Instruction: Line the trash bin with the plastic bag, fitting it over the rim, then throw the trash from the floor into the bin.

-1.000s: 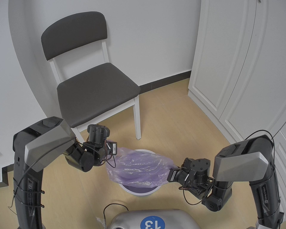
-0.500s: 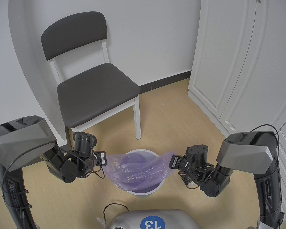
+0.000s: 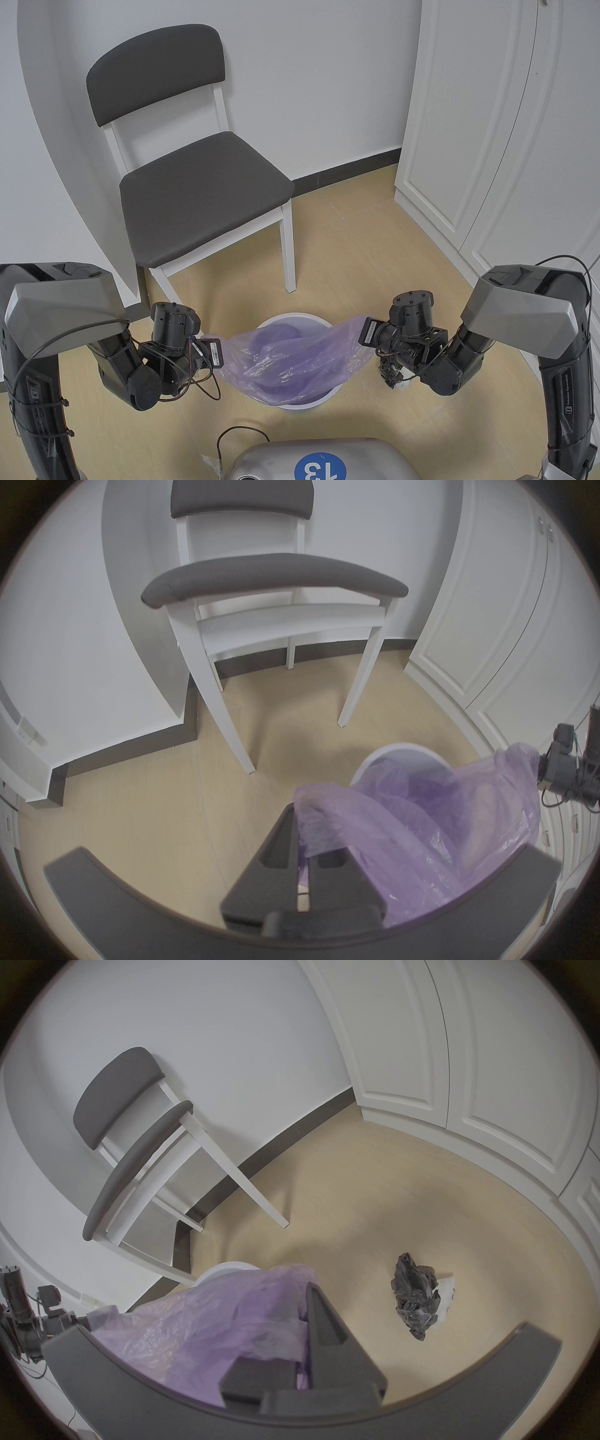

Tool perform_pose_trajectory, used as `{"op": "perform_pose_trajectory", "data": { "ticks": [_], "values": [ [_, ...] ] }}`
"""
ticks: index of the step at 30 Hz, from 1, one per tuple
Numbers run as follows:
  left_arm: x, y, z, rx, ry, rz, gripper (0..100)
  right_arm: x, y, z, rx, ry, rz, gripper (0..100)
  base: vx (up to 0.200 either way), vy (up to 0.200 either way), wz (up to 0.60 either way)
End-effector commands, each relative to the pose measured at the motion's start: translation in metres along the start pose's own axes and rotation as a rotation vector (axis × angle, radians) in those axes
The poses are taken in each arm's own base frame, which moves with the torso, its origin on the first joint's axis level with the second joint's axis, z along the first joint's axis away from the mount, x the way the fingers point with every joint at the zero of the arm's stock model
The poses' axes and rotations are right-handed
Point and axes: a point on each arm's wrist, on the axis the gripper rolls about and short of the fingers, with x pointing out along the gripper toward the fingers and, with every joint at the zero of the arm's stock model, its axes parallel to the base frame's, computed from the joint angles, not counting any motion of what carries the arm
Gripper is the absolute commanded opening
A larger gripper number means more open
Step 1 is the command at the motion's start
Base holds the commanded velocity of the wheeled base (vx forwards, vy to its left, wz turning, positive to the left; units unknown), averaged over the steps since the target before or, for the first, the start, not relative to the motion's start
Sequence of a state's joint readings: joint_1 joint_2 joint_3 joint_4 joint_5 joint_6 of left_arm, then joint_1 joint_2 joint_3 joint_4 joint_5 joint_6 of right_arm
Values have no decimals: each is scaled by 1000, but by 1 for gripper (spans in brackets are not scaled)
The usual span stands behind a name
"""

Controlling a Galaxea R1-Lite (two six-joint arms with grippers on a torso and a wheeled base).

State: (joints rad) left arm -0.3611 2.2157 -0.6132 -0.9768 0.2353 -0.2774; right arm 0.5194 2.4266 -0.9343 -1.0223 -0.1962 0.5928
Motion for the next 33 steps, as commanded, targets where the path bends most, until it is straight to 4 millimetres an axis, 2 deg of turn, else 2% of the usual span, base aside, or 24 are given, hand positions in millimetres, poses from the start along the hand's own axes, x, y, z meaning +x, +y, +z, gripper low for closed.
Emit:
{"op": "perform_pose_trajectory", "data": {
  "ticks": [1, 6, 11, 14, 15, 17, 22, 24, 31, 33],
  "values": [
    [13, -5, -2, 11, -6, -8, 0, -1, 6, -9, -8, 20, 13, 0, 0, 0, 0],
    [34, -8, 11, 39, -22, 1, 0, -3, 8, -21, -23, 54, 11, 0, 0, 0, 0],
    [38, -7, 18, 89, 40, 23, 0, -7, 4, -27, -34, 80, -4, 0, 0, 0, 0],
    [31, -5, 19, 105, 71, 18, 0, -10, 1, -30, -47, 101, -16, 0, 0, 0, 0],
    [17, -1, 17, 139, 126, -13, 0, -14, -2, -35, -68, 126, -23, 0, 0, 0, 0],
    [2, 6, 19, 168, 158, -45, 0, -19, -3, -41, -91, 151, -26, 0, 0, 0, 0],
    [-12, 13, 22, 198, 167, -50, 0, -28, -3, -48, -114, 186, -24, 0, 0, 0, 0],
    [-21, 16, 21, 199, 170, -47, 0, -39, -2, -48, -138, 200, -19, 0, 0, 0, 0],
    [-39, 21, 10, 205, 202, -45, 0, -54, -6, -49, -191, 227, -19, 0, 0, 0, 0],
    [-50, 22, 6, 209, 209, -45, 0, -64, -5, -52, -202, 255, -1, 0, 0, 0, 0]
  ]
}}
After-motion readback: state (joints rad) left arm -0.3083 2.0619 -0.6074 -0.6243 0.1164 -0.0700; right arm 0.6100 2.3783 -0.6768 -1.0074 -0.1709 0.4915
